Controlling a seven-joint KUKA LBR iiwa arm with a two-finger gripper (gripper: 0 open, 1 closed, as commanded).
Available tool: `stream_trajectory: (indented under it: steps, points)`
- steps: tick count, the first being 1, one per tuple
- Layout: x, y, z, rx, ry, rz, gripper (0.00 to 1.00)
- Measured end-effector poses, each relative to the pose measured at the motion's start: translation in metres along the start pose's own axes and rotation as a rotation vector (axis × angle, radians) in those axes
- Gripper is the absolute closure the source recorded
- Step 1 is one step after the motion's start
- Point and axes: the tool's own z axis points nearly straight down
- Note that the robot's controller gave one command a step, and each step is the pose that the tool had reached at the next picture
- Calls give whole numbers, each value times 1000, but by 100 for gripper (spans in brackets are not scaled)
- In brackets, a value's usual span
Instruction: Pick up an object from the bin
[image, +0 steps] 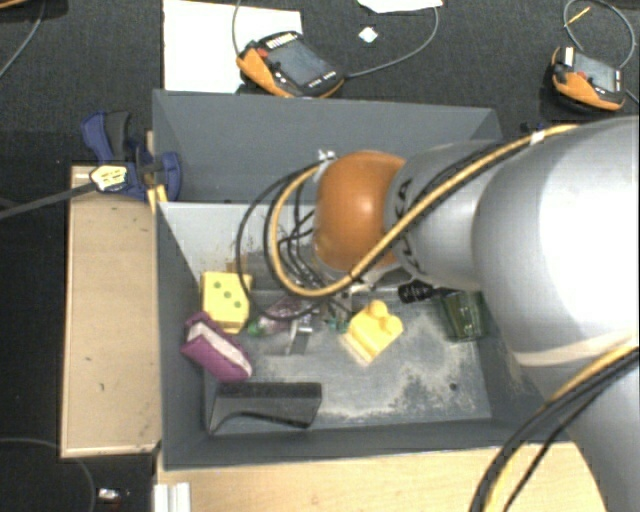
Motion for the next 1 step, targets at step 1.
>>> stream_trajectory:
  steps: [1]
  points:
    - [1,18,-1,-1,-3,-61,100]
